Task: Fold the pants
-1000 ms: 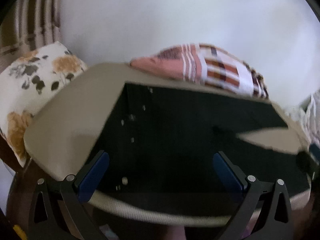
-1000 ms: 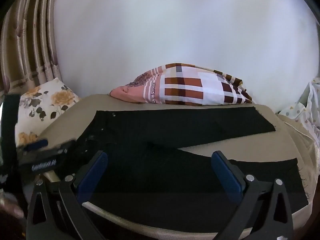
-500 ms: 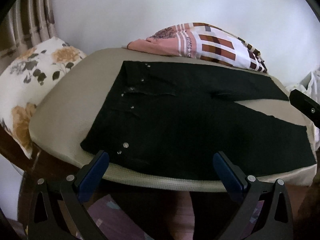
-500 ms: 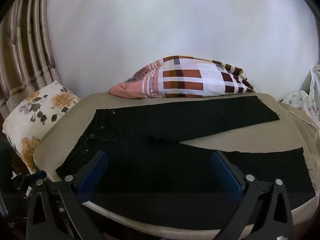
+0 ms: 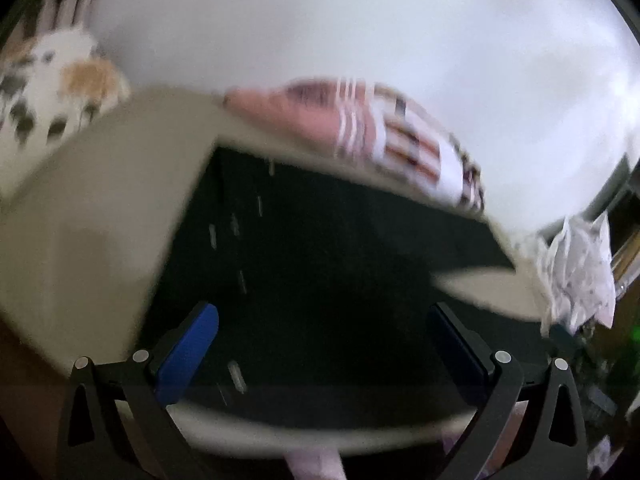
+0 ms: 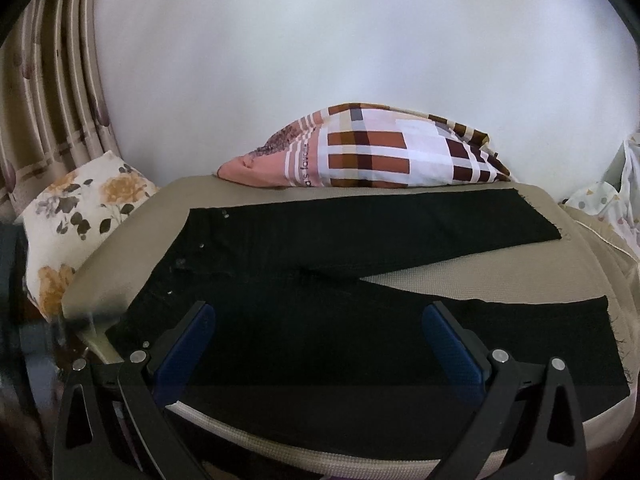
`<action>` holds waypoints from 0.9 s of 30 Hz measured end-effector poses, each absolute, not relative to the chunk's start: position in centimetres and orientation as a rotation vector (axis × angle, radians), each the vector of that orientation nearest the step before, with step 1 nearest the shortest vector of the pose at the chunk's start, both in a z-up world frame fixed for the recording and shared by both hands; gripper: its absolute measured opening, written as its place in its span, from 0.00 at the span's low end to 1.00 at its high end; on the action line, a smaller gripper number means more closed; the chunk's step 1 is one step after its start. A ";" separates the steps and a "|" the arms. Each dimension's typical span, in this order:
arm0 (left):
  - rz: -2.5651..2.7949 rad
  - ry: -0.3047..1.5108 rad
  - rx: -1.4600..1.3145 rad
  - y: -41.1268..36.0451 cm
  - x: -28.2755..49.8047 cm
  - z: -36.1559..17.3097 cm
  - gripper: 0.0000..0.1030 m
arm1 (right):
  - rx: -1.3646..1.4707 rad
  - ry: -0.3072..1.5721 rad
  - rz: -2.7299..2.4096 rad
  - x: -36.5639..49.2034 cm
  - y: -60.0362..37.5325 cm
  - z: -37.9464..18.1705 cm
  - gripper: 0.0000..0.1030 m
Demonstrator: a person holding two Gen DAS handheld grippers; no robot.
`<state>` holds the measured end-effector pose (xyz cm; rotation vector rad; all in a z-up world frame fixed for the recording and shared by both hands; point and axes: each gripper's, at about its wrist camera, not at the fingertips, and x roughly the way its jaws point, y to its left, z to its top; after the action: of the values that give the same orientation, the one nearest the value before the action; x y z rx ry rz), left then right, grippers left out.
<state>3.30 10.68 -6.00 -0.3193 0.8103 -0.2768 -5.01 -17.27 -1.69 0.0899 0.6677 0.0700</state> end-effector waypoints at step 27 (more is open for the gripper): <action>-0.545 1.047 -0.036 18.0 31.9 -16.7 0.81 | 0.051 0.883 0.008 2.8 -17.2 -7.4 1.00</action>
<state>31.85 18.04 -16.74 -0.0361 1.0467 -0.5449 2.80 -17.18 -7.44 0.0508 0.8830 0.0079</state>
